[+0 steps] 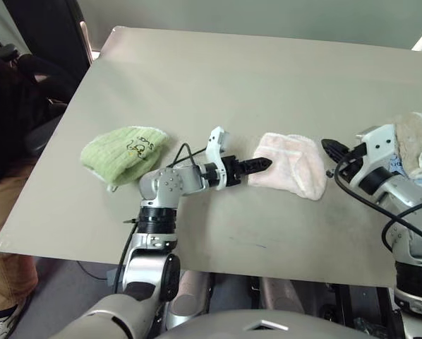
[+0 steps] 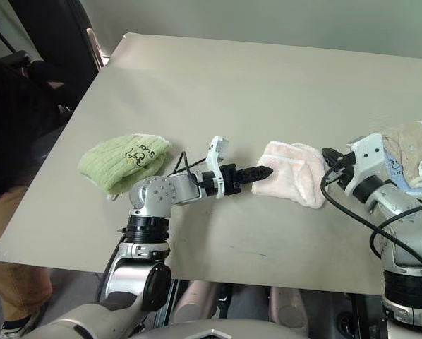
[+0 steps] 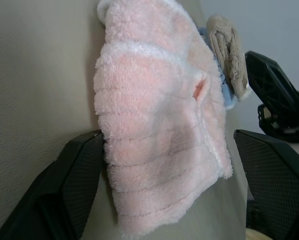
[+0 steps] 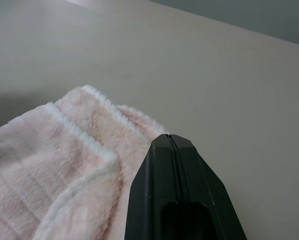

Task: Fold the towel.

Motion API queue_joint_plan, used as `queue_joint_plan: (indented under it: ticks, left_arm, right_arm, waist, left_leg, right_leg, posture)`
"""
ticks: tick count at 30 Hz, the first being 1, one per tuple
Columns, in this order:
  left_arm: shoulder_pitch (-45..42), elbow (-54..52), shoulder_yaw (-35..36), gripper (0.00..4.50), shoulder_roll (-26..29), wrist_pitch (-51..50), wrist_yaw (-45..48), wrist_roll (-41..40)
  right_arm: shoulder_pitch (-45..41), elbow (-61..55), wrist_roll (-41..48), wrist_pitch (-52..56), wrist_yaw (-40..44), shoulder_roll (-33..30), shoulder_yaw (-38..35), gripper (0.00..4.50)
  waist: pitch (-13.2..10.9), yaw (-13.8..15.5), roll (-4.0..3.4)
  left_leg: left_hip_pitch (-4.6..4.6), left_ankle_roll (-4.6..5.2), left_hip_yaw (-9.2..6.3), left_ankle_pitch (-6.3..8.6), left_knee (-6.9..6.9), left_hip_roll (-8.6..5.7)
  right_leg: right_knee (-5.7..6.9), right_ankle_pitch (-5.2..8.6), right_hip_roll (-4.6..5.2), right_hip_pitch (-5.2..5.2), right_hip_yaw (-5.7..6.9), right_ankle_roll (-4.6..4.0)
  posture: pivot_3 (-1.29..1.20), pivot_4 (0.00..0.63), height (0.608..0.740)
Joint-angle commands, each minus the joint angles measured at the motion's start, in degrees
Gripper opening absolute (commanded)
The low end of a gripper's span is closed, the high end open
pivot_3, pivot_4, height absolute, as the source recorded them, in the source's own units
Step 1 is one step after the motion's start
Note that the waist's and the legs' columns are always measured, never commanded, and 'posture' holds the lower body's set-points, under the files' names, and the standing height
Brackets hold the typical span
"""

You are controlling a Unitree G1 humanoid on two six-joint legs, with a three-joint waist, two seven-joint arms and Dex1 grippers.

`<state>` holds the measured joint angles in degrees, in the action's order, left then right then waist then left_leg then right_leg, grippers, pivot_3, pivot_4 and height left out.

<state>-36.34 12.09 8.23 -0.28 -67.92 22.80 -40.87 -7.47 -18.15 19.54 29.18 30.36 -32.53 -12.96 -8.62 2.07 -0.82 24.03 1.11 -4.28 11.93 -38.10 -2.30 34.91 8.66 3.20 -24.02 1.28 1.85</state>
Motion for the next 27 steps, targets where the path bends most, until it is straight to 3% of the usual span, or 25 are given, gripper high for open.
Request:
queue_joint_plan:
  ticks: [1, 12, 13, 16, 25, 27]
  left_arm:
    - [-1.11, 0.66, -1.01, 4.49, -2.29, -1.11, -0.56, -0.59]
    - [-2.46, 2.76, -1.10, 4.49, -7.10, -0.55, -1.25, -0.70]
    - [-2.53, 2.95, -0.85, 4.32, -7.23, -0.15, -1.42, -0.67]
    - [-2.83, 3.58, -0.50, 3.60, -7.25, 0.87, -1.68, -0.51]
    - [-3.24, 4.01, 0.92, 0.22, -6.74, 3.54, -2.25, -1.18]
    - [-3.15, 4.00, 1.28, 0.03, -6.62, 4.12, -2.37, -1.25]
  right_arm:
    - [0.25, -3.07, 1.23, -0.09, -0.89, -0.26, -2.72, 0.00]
    - [3.55, -4.92, 1.78, 0.85, -1.17, -0.72, -4.54, 0.00]
    - [3.56, -4.95, 1.76, 0.87, -1.22, -0.71, -4.55, 0.00]
    - [3.52, -4.97, 1.76, 0.90, -1.31, -0.65, -4.48, 0.00]
    - [2.39, -3.89, 1.60, 0.59, -1.27, -0.64, -3.86, 0.00]
    - [2.07, -3.56, 1.47, 0.48, -1.28, -0.65, -3.78, 0.00]
  waist:
    - [0.00, 0.04, 0.00]
    - [-0.01, 0.20, 0.01]
    - [-0.01, 0.20, 0.02]
    - [-0.01, 0.19, 0.01]
    - [-0.01, 0.01, 0.02]
    - [-0.01, 0.01, 0.02]
  left_leg:
    - [0.00, -0.01, 0.00, -0.01, 0.00, -0.01]
    - [-0.03, 0.02, 0.03, -0.06, -0.02, -0.02]
    - [-0.03, 0.04, 0.03, -0.07, -0.02, -0.02]
    - [-0.02, 0.10, 0.05, -0.10, -0.02, -0.03]
    - [-0.04, 0.11, 0.06, -0.11, 0.00, -0.01]
    - [-0.05, 0.11, 0.06, -0.11, 0.00, -0.01]
  right_leg:
    - [0.01, -0.02, 0.00, 0.01, 0.00, 0.01]
    - [0.00, -0.06, -0.01, 0.06, -0.05, 0.05]
    - [-0.01, -0.06, -0.01, 0.06, -0.06, 0.05]
    - [-0.02, -0.06, -0.01, 0.06, -0.08, 0.07]
    - [-0.02, -0.06, -0.03, 0.05, -0.08, 0.08]
    - [-0.02, -0.06, -0.03, 0.06, -0.09, 0.08]
  posture:
    - [0.00, 0.150, 0.739]
    - [0.00, 0.150, 0.739]
    - [0.00, 0.150, 0.739]
    - [0.00, 0.150, 0.739]
    - [0.00, 0.150, 0.739]
    - [0.00, 0.150, 0.739]
